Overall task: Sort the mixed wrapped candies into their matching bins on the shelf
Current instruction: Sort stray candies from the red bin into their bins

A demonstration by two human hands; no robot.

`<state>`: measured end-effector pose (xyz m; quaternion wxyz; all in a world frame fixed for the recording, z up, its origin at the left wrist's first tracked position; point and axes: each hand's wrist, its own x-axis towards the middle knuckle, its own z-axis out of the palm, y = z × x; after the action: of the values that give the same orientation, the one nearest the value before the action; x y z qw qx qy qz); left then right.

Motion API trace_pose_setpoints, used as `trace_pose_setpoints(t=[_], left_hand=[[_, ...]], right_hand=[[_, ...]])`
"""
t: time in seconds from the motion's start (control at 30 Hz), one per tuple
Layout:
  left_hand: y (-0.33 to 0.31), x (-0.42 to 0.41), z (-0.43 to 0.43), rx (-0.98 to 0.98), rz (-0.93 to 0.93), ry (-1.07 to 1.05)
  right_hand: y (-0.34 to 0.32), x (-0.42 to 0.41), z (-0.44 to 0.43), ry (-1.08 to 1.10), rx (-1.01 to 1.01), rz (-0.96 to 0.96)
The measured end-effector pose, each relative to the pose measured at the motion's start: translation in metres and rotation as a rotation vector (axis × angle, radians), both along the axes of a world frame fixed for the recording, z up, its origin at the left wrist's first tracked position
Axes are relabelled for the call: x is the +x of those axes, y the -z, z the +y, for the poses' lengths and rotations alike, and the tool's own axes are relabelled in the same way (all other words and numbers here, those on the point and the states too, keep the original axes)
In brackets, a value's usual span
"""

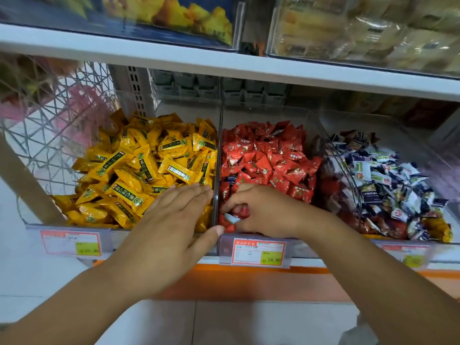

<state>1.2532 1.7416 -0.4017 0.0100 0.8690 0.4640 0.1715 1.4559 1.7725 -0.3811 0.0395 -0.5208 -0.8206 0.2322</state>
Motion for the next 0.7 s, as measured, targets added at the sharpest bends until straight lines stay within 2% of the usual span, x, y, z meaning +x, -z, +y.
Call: trace_pose_setpoints(t=[0.13, 0.3, 0.5, 0.7], left_hand=[[0.0, -0.001, -0.002, -0.022, -0.023, 0.006], [0.0, -0.001, -0.002, -0.03, -0.031, 0.0], [-0.004, 0.0, -0.004, -0.035, -0.04, 0.001], [-0.003, 0.0, -0.004, -0.03, -0.051, 0.004]], right_hand=[[-0.006, 0.01, -0.001, 0.076, -0.019, 0.076], [-0.026, 0.018, 0.003, 0.259, 0.067, 0.327], [-0.001, 0.001, 0.028, 0.233, 0.176, 0.094], [0.007, -0.002, 0.045, 0.227, 0.124, -0.034]])
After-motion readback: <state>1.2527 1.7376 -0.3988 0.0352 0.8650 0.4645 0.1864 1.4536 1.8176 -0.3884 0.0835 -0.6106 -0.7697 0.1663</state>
